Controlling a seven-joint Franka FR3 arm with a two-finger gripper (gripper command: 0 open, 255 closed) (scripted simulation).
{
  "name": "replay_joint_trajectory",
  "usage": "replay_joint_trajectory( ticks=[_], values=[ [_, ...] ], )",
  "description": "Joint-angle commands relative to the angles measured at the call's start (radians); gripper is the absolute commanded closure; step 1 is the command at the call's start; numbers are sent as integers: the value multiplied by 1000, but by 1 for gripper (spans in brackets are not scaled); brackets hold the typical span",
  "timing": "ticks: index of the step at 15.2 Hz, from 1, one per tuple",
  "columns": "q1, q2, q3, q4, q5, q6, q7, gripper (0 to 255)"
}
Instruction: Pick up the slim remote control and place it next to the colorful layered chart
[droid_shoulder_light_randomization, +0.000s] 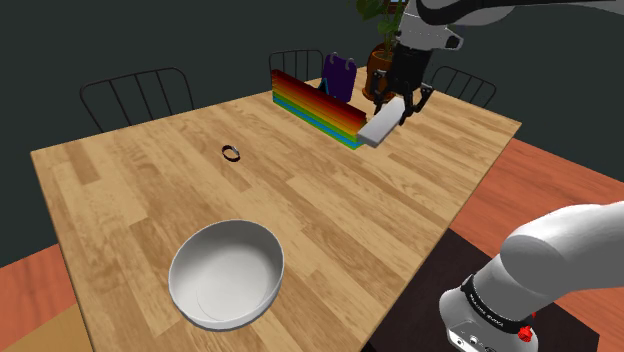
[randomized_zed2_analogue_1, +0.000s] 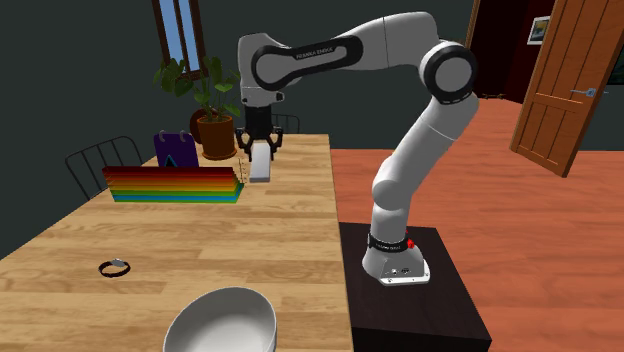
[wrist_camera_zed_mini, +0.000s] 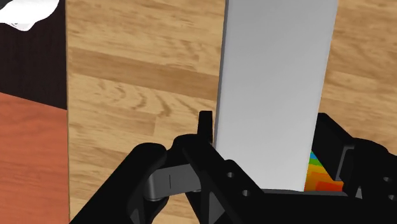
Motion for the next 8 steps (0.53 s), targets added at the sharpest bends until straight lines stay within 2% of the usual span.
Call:
replay_joint_trajectory(
  ticks=[1, 8],
  values=[
    [-4, 90, 18, 70, -8, 21, 20, 255],
    [-13, 381, 59, 356, -67, 23, 81, 255]
  ],
)
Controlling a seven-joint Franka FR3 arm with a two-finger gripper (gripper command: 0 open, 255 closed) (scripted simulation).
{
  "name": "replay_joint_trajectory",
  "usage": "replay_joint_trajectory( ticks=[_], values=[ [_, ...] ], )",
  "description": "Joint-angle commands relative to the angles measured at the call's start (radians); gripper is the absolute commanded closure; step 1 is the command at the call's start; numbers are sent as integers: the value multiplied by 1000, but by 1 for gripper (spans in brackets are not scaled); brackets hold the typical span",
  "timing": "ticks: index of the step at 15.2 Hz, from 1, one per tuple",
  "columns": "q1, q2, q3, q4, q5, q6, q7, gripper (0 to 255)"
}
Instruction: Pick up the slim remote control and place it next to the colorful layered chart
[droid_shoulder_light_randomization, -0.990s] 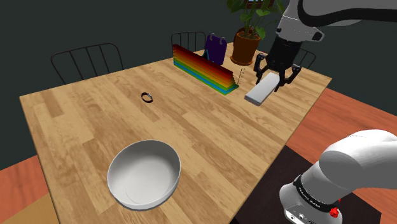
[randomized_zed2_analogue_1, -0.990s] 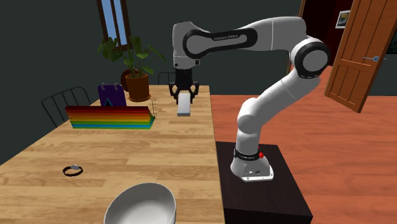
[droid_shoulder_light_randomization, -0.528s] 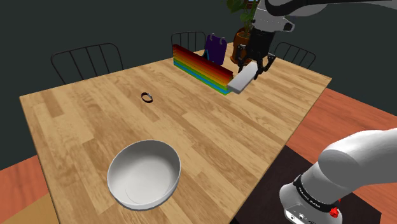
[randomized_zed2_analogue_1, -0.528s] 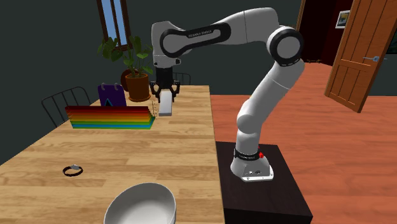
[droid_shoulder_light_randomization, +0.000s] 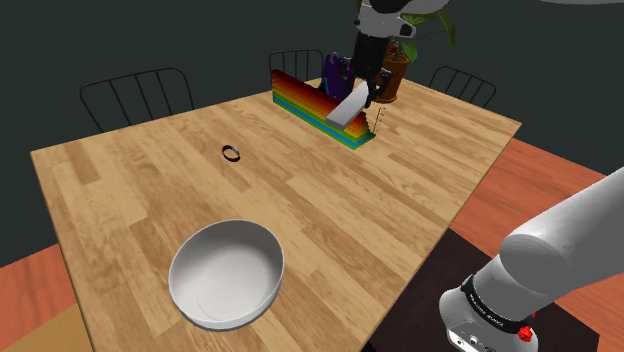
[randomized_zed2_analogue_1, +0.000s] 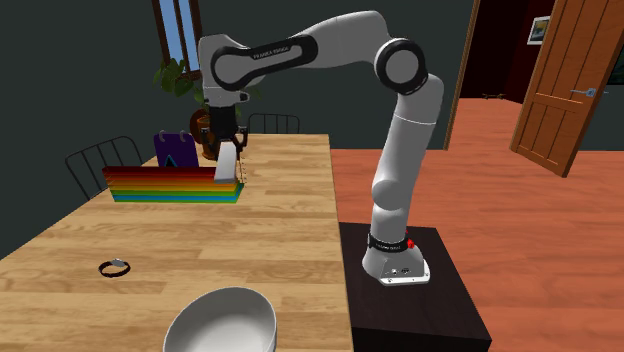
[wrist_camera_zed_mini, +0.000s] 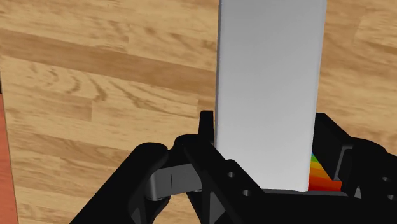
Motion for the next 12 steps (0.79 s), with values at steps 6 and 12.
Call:
replay_joint_trajectory(
  ticks=[6, 12],
  values=[
    [12, 225, 20, 244, -60, -25, 49, 255],
    [12, 230, 20, 169, -61, 54, 49, 255]
  ],
)
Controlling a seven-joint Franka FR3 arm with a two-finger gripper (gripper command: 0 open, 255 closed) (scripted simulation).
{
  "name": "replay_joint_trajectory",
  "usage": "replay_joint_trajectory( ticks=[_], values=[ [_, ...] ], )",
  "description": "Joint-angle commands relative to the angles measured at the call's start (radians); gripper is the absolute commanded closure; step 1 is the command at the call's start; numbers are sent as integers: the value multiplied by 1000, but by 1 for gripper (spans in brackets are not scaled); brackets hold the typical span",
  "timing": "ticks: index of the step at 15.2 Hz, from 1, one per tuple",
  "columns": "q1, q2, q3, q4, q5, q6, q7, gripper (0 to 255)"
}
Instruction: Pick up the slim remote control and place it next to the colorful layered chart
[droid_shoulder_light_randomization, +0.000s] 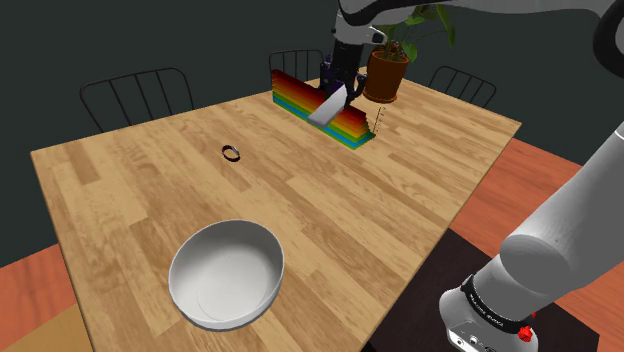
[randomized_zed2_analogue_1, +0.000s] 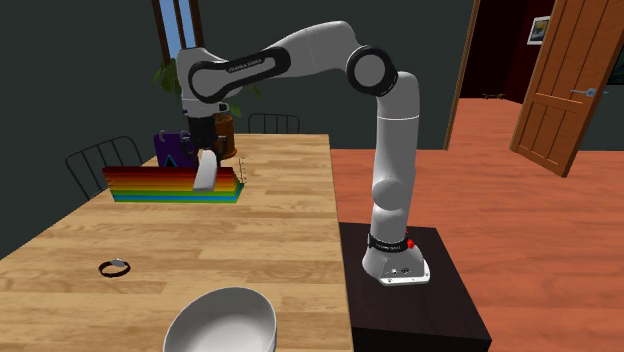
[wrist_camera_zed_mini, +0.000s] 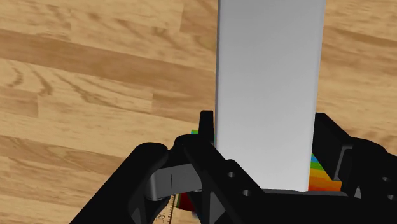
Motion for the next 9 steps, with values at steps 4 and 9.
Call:
replay_joint_trajectory(
  ticks=[4, 9],
  values=[
    [1, 10, 0, -54, -3, 64, 2, 255],
    [1, 24, 0, -105, -7, 129, 4, 255]
  ],
)
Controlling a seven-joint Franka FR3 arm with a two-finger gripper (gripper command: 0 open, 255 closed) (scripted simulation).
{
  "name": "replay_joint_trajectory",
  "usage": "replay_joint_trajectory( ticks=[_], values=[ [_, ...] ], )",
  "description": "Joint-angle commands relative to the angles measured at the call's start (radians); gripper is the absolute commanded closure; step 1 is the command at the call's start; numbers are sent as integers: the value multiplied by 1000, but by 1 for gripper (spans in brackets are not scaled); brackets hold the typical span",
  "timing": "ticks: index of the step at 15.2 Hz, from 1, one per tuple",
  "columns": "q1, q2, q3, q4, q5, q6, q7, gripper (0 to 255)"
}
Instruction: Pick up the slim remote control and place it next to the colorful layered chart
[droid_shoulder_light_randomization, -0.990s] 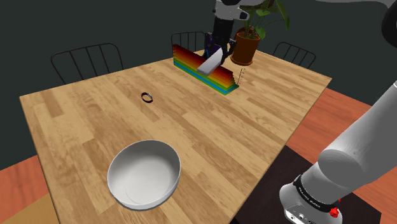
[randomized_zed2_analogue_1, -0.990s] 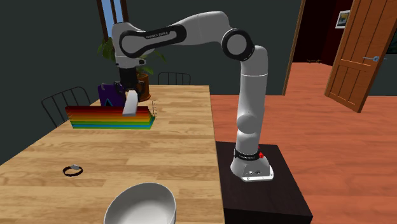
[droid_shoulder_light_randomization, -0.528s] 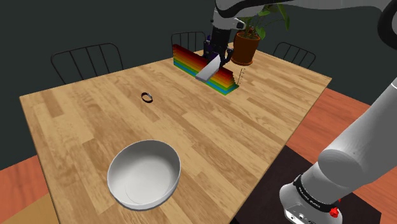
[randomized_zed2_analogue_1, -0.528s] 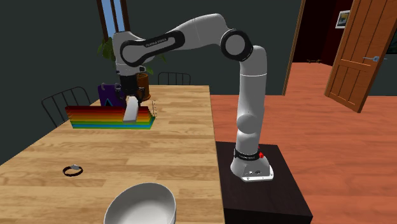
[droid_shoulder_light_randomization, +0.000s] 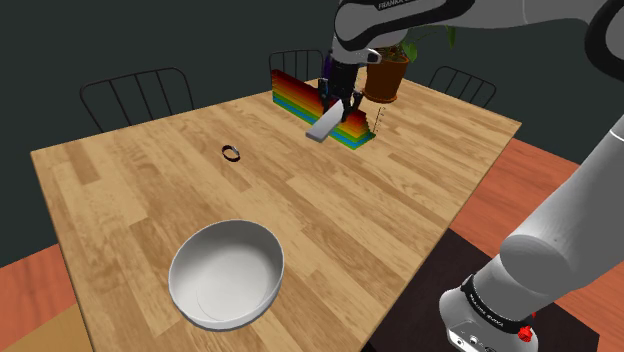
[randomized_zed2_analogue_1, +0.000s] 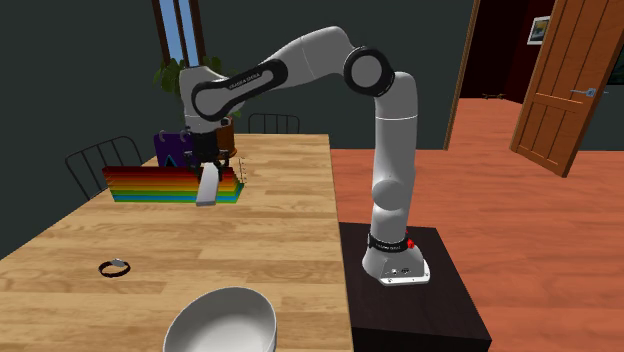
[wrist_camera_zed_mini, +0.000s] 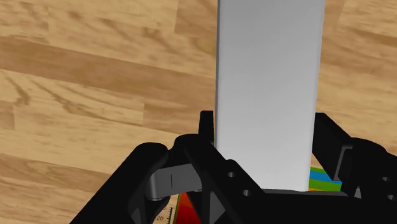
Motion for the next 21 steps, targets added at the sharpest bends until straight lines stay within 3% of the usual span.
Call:
replay_joint_trajectory(
  ticks=[1, 21],
  values=[
    [1, 4, 1, -24, -1, 29, 3, 255],
    [9, 115, -6, -164, -40, 275, 25, 255]
  ],
)
